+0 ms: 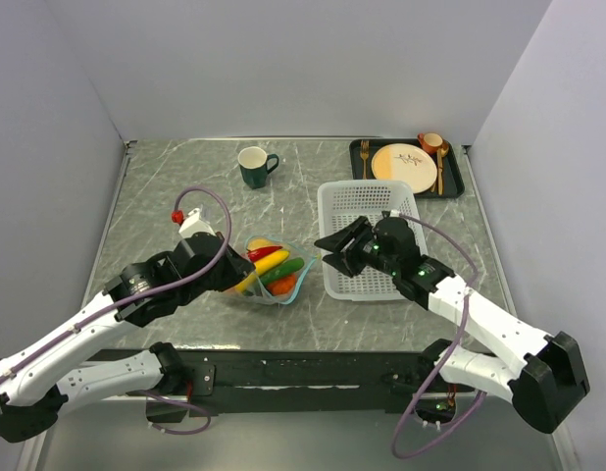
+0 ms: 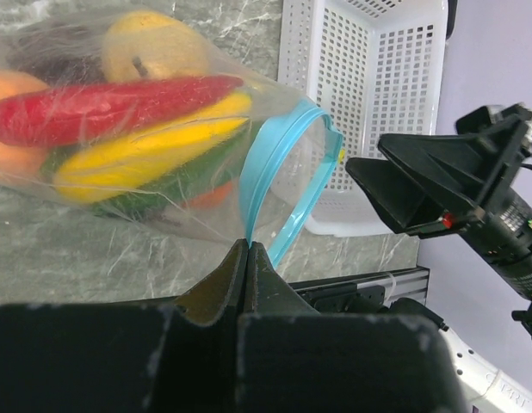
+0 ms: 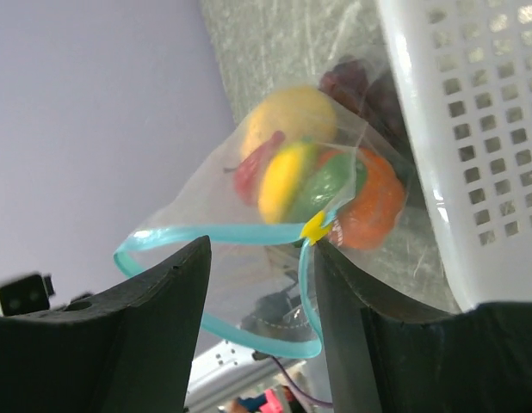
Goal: Place the food in the zip-top bag and seal the zipper
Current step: Adjust the zipper food storage bag at the center of the board.
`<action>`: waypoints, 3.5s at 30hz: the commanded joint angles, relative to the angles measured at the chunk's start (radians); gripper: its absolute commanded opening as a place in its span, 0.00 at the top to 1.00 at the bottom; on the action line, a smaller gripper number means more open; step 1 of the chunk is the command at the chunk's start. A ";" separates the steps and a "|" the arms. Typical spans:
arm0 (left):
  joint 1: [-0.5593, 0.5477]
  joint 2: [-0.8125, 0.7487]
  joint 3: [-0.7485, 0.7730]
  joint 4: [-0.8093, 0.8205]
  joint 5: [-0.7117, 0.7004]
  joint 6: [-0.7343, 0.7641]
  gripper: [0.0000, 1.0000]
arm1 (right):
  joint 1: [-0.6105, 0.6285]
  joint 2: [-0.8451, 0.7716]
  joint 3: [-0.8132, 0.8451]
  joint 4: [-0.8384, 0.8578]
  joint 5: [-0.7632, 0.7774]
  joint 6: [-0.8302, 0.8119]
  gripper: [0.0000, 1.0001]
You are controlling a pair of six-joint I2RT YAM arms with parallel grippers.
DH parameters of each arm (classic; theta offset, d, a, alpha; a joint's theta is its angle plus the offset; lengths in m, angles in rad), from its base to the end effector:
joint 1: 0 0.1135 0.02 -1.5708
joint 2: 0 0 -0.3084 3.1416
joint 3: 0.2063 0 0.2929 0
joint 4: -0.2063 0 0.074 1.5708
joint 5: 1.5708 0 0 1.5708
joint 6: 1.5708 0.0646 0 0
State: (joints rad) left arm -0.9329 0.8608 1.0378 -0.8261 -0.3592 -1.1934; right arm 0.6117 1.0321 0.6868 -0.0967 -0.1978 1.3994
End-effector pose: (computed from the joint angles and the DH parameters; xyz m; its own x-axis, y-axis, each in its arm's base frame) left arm 0.1360 -0.1453 0.3756 -0.6768 -0.5484 -0.4911 -0.1189 0.7398 -0.6623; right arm 0.2187 0.1689 0.2789 -0.7578 0.6486 -0.0713 0.2242 0.3615 0.9050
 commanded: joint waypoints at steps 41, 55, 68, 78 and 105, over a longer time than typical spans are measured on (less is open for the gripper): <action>-0.004 -0.045 -0.067 0.114 0.100 0.015 0.99 | -0.084 0.307 0.232 0.043 -0.032 -0.075 1.00; -0.014 0.056 -0.187 0.401 0.420 0.090 0.99 | -0.176 0.638 0.545 -0.003 -0.206 -0.290 1.00; -0.044 0.199 -0.001 0.220 0.433 0.123 0.69 | -0.231 0.738 0.693 -0.079 -0.268 -0.513 1.00; -0.040 0.006 0.040 0.113 0.048 0.169 0.03 | -0.250 0.796 0.773 -0.124 -0.364 -0.715 1.00; 0.473 0.579 -0.059 1.223 0.756 0.614 0.01 | -0.251 0.623 0.767 -0.124 -0.509 -0.936 0.99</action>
State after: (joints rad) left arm -0.4885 1.3891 0.9806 0.1623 0.2581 -0.5880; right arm 0.3656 1.6855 1.4097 -0.2337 -0.6834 0.5026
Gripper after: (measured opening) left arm 0.992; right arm 0.124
